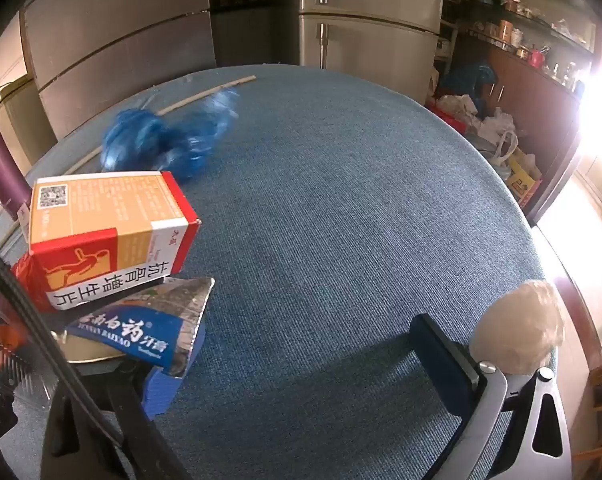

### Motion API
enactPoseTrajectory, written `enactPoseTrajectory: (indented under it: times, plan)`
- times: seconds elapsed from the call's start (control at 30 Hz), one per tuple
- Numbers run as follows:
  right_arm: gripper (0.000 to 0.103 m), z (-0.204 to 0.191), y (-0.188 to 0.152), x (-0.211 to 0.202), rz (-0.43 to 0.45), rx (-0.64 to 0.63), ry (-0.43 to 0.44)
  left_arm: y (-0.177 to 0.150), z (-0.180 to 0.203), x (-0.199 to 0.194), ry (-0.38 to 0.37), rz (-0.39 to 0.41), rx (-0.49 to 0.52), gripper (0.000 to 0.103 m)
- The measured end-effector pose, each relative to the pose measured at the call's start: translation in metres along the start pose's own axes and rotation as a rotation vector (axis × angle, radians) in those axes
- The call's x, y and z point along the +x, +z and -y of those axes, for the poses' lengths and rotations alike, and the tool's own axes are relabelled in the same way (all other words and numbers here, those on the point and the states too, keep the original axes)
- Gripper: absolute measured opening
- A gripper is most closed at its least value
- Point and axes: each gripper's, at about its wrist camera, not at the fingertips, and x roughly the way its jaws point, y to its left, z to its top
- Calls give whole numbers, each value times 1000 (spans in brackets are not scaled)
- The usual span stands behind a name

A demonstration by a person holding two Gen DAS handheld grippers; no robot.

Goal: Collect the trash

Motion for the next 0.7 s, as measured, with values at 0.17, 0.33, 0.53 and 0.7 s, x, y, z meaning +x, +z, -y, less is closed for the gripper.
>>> enactPoseTrajectory:
  times: [0.17,0.33,0.53,0.7]
  plan:
    - [103,0,0,0,1,0,0,0,0,0,-2,-1,-2,103]
    - [103,0,0,0,1,0,1,0,0,0,-3,-1,-2,103]
    - [103,0,0,0,1,1,1,0,0,0,-3,-2,-2,103]
    - [103,0,0,0,0,9,-5,0,0,0,-3,-2,-2,103]
